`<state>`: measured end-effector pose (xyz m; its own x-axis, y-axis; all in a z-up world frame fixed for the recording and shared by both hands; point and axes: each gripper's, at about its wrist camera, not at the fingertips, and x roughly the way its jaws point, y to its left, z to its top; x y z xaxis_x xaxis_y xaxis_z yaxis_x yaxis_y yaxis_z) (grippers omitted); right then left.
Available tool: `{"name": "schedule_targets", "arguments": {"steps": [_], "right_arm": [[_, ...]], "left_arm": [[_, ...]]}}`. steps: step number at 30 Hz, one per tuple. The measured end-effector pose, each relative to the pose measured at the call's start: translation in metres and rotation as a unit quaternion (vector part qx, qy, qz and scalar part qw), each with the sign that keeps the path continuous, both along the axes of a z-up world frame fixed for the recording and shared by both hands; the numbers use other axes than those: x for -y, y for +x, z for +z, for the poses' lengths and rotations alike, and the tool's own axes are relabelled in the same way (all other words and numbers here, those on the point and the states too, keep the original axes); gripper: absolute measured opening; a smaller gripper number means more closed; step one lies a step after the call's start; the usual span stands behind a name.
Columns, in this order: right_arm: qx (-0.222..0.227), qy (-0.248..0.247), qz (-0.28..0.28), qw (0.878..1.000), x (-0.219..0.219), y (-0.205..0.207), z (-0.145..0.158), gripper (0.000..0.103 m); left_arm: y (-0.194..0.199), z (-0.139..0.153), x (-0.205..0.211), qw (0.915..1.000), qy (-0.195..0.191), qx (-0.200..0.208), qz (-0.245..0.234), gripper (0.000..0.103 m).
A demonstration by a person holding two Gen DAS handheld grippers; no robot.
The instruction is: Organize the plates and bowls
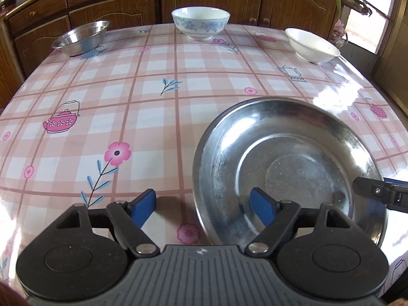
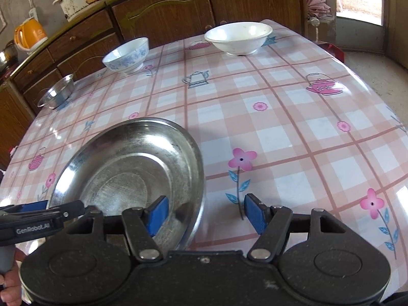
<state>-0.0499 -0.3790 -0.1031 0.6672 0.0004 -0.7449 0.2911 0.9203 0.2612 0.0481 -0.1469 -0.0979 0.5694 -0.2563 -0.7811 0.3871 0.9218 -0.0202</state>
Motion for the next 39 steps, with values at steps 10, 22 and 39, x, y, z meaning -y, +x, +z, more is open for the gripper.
{"name": "schedule_targets", "arguments": {"steps": [10, 22, 39], "right_arm": [[0.015, -0.001, 0.025, 1.000, -0.009, 0.004, 0.000, 0.035], [0.038, -0.029, 0.033, 0.998, -0.017, 0.000, 0.017, 0.035], [0.069, -0.035, 0.038, 0.996, -0.020, 0.005, 0.044, 0.035]], "left_arm": [[-0.001, 0.001, 0.011, 0.9995, -0.018, 0.010, -0.023, 0.051], [-0.005, 0.019, 0.004, 0.9992, -0.021, 0.030, -0.019, 0.043], [-0.008, 0.051, -0.001, 0.9961, -0.038, 0.078, -0.014, 0.042]]}}
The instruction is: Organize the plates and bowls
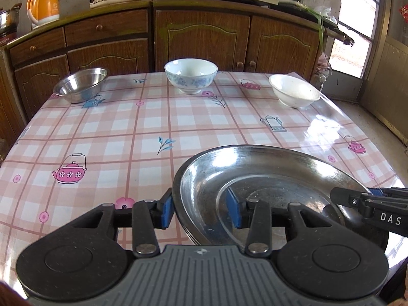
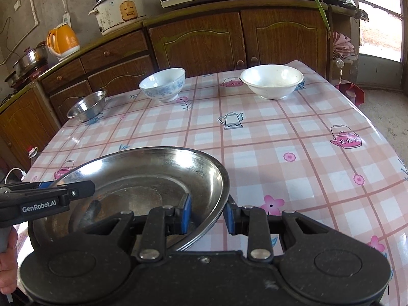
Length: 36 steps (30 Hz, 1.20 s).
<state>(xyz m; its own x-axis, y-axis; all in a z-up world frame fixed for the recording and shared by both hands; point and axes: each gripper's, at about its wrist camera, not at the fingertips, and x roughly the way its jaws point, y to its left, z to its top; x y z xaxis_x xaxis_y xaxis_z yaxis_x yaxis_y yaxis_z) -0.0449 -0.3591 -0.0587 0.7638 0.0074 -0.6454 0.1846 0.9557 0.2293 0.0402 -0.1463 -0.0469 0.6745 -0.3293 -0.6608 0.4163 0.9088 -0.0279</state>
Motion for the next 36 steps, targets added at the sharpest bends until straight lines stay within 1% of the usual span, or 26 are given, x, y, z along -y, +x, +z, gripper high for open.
{"name": "schedule_targets", "arguments": {"steps": [8, 19, 30, 36], "right_arm": [[0.011, -0.002, 0.006, 1.000, -0.002, 0.010, 0.011, 0.035], [0.030, -0.017, 0.017, 0.999, -0.001, 0.028, 0.027, 0.035], [0.036, -0.022, 0.025, 0.999, 0.005, 0.054, 0.031, 0.035], [0.035, -0.028, 0.027, 0.999, 0.012, 0.070, 0.028, 0.035]], "left_arm": [[0.004, 0.010, -0.003, 0.9999, -0.004, 0.013, 0.008, 0.042], [0.017, 0.022, -0.001, 0.9995, -0.003, 0.030, 0.012, 0.042], [0.038, 0.025, 0.006, 0.9992, 0.002, 0.036, 0.016, 0.042], [0.051, 0.022, 0.013, 0.9993, 0.005, 0.033, 0.017, 0.042]]}}
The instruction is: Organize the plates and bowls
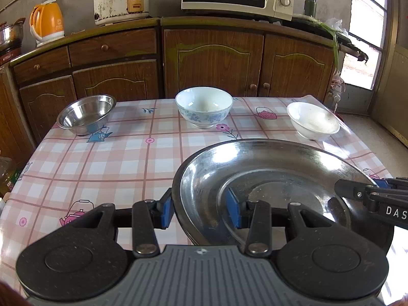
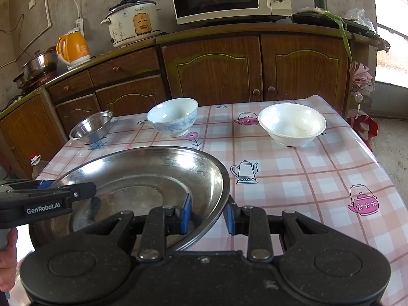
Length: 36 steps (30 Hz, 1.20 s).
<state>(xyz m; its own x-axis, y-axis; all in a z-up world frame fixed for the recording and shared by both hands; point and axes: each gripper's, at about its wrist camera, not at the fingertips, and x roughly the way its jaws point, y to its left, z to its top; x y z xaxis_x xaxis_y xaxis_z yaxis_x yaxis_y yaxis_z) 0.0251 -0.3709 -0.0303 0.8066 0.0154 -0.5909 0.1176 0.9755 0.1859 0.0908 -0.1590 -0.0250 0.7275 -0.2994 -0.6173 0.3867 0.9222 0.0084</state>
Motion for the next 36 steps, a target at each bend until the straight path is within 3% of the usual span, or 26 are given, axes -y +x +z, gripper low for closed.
{"name": "schedule_targets", "arguments": {"steps": [36], "right_arm": [[-0.028, 0.010, -0.016, 0.999, 0.040, 0.091, -0.053, 0.035]], "left_arm": [[0.072, -0.042, 0.042, 0.9994, 0.026, -0.021, -0.001, 0.042]]}}
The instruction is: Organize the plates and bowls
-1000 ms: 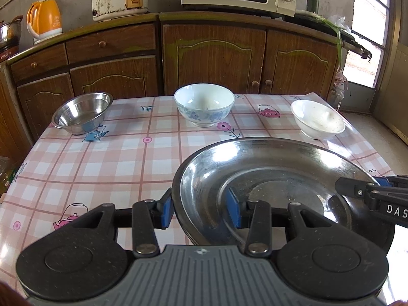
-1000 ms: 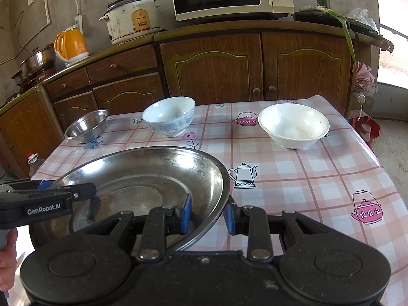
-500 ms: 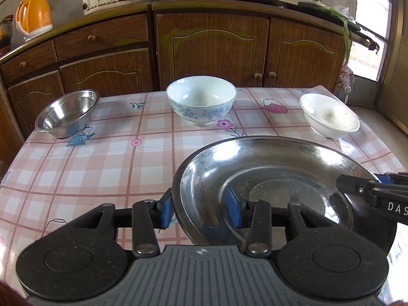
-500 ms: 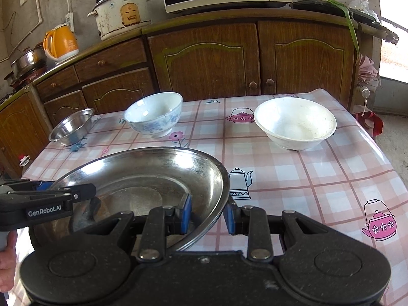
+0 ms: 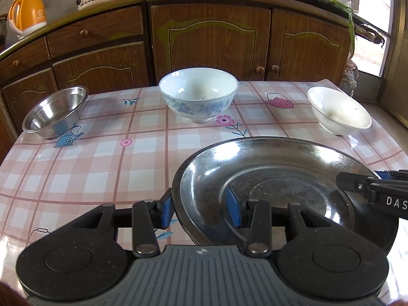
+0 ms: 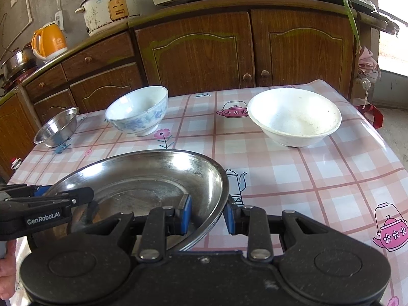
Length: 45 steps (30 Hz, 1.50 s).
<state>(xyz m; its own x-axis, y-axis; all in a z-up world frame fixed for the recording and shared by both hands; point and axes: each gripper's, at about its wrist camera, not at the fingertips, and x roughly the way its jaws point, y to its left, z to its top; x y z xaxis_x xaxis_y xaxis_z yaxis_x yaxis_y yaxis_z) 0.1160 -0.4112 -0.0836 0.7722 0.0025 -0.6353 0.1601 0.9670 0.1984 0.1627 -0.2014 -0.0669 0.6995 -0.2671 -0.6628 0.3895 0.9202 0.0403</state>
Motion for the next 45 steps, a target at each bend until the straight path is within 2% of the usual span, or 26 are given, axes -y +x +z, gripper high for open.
{"name": "schedule_targets", "arguments": {"steps": [26, 34, 42, 45], "right_arm": [[-0.026, 0.008, -0.014, 1.000, 0.003, 0.006, -0.014, 0.035], [-0.039, 0.010, -0.017, 0.999, 0.003, 0.006, -0.017, 0.035], [-0.047, 0.015, -0.021, 0.999, 0.005, 0.005, -0.018, 0.035], [-0.044, 0.001, -0.025, 0.999, 0.004, 0.004, -0.016, 0.035]], "left_arm": [[0.003, -0.014, 0.005, 0.9999, 0.003, -0.015, 0.007, 0.042], [0.003, -0.021, 0.004, 0.9993, 0.003, -0.036, 0.012, 0.042], [0.002, -0.020, 0.003, 0.9991, 0.004, -0.040, 0.014, 0.041], [0.000, -0.017, 0.003, 0.9993, 0.005, -0.034, 0.011, 0.041]]}}
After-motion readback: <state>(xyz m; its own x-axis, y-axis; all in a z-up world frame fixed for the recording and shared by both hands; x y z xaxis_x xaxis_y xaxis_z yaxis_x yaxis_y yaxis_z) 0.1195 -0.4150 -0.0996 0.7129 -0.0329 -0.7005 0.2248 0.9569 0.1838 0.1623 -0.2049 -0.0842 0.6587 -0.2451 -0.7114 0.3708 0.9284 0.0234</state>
